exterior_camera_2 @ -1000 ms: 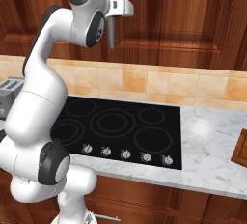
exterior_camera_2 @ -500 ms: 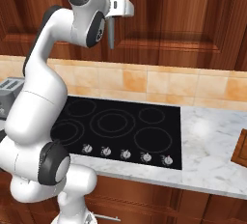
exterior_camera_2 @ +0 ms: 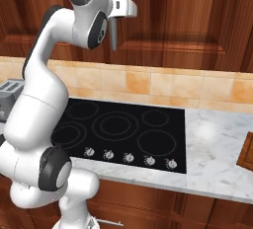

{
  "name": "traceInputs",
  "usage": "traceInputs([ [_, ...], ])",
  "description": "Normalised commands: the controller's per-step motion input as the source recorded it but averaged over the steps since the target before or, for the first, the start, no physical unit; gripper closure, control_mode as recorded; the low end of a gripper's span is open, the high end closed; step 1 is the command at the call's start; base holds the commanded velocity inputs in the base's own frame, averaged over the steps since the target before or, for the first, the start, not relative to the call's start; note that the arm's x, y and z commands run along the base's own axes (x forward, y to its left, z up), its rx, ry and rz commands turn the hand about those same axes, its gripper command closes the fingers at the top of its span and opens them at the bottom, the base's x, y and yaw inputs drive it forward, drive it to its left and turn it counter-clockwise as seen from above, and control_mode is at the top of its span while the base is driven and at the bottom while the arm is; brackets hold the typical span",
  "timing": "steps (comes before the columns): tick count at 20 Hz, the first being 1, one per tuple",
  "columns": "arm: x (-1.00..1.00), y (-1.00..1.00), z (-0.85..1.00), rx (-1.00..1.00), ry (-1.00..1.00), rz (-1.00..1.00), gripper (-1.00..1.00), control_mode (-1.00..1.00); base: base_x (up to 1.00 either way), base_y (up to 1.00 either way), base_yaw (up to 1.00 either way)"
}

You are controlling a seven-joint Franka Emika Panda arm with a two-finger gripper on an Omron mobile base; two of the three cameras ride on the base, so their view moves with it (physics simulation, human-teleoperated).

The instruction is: Open the cabinet, retrieve the rolling pin, and place it next to the meat on the cutting board to prepare for tenderizing.

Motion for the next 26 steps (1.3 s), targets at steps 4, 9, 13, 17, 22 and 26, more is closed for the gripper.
traceInputs([
  [4, -0.41, 0.0, 0.0, 0.0, -0.07, 0.02, 1.0, -1.0, 0.0, 0.0, 0.0],
  [9, -0.55, 0.0, 0.0, 0.0, -0.05, 0.11, 1.0, -1.0, 0.0, 0.0, 0.0],
  [13, -0.61, 0.0, 0.0, 0.0, -0.03, 0.12, 1.0, -1.0, 0.0, 0.0, 0.0],
  [17, -0.53, -0.06, 0.0, 0.01, 0.0, 0.13, 1.0, -1.0, 0.0, 0.0, 0.0],
  [22, -0.58, -0.18, -0.03, 0.04, 0.0, 0.16, 1.0, -1.0, 0.0, 0.0, 0.0],
  [26, -0.56, -0.11, -0.05, 0.03, 0.0, 0.13, 1.0, -1.0, 0.0, 0.0, 0.0],
])
